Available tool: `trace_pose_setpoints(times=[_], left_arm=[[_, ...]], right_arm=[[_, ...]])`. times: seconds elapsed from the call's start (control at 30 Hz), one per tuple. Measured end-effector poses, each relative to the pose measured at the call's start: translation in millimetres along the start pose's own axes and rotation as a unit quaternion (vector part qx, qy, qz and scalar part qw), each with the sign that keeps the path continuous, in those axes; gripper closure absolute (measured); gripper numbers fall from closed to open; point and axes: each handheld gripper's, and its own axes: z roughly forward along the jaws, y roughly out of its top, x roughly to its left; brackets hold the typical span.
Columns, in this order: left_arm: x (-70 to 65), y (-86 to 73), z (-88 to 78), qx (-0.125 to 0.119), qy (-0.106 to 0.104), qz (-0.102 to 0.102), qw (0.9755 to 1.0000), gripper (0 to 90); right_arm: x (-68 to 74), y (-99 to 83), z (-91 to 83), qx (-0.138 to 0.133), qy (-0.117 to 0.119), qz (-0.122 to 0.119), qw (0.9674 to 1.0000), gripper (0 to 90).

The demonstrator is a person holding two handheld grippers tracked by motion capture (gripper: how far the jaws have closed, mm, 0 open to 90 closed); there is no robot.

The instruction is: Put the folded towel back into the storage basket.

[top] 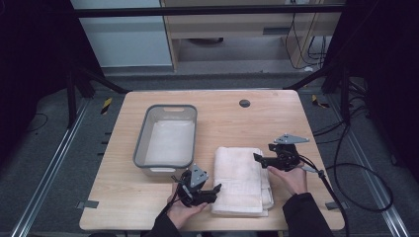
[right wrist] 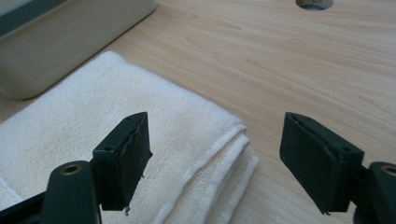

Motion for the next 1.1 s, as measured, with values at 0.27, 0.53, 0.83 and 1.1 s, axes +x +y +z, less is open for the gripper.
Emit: trace_pose_setpoints(times=[0.27, 0.53, 0.83, 1.1], left_arm=[[-3.4, -3.3, 8.0, 0.01, -0.011, -0.003, 0.9999, 30.2], [-6.3, -6.8, 16.1, 0.021, -0.02, -0.002, 0.9996, 28.9], [-5.9, -10.7, 22.5, 0.028, -0.022, -0.014, 0.9992, 28.6], [-3.7, -11.0, 25.7, 0.036, -0.032, -0.025, 0.9985, 28.5]], right_arm=[[-5.2, -10.2, 10.1, 0.015, -0.002, 0.014, 0.9998, 25.0], [-2.9, -15.9, 20.1, 0.036, 0.009, 0.019, 0.9991, 25.1], [-2.3, -19.3, 26.6, 0.044, 0.011, 0.017, 0.9988, 25.9], [-1.5, -20.8, 29.3, 0.055, 0.009, 0.026, 0.9981, 26.6]])
